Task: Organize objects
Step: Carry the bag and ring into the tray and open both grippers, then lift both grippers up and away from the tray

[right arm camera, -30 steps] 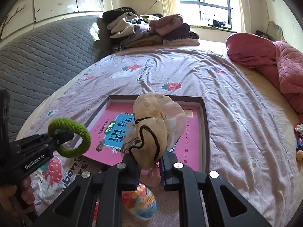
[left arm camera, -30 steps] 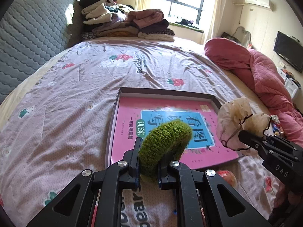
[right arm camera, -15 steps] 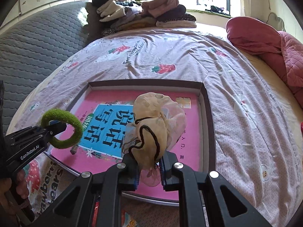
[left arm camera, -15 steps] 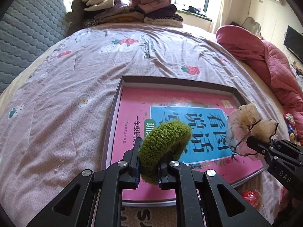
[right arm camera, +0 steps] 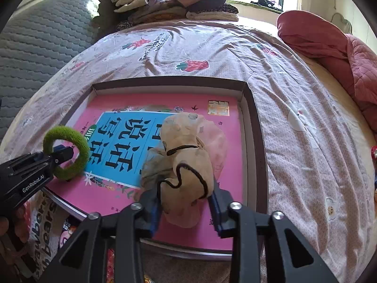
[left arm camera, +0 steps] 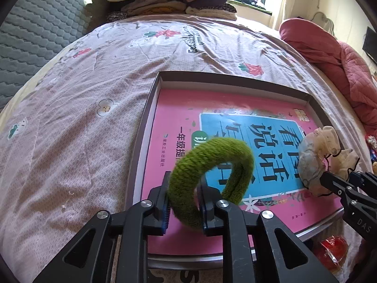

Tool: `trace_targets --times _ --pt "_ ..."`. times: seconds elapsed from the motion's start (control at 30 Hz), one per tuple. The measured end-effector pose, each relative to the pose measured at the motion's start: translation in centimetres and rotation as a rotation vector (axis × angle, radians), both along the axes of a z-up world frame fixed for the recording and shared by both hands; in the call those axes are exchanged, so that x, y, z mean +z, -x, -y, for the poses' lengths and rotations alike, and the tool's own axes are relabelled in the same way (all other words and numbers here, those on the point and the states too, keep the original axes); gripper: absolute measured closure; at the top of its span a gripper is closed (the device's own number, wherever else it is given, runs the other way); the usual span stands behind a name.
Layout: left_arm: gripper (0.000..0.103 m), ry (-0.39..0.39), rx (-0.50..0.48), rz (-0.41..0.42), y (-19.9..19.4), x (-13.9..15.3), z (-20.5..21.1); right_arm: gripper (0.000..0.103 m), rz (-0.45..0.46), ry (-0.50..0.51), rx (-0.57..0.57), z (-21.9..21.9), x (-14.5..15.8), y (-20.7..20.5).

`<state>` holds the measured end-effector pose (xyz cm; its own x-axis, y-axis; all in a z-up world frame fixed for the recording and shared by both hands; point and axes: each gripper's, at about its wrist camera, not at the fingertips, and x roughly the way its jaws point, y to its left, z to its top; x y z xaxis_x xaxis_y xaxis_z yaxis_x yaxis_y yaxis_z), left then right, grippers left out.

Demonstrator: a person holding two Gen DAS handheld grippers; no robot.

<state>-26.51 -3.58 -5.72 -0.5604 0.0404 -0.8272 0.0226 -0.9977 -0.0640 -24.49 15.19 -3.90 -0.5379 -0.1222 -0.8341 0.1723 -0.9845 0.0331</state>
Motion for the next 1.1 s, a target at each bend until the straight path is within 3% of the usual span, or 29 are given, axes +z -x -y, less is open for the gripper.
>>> trace_targets --times 0.13,0.2,0.47,0.6,1.1 --pt "0.072 -0.007 0.001 0.008 -0.2 0.0 0.2 0.056 -0.009 -0.003 -0.004 0.0 0.3 -0.3" --pt "0.062 0.0 -0.001 0.005 -0.4 0.1 0.2 0.054 -0.014 -0.013 -0.007 -0.1 0.4 -0.5" --pt "0.044 -0.002 -0.021 -0.02 -1.4 1.3 0.2 0.048 -0.054 -0.053 -0.031 -0.7 1.3 -1.3" --pt "0.041 0.001 -0.026 -0.06 -1.9 2.5 0.1 0.046 -0.111 -0.077 -0.035 -0.9 2.4 -1.9" --pt "0.029 0.007 -0.022 -0.142 -4.5 6.9 -0.2 0.044 -0.188 -0.039 -0.031 -1.3 6.2 -3.9"
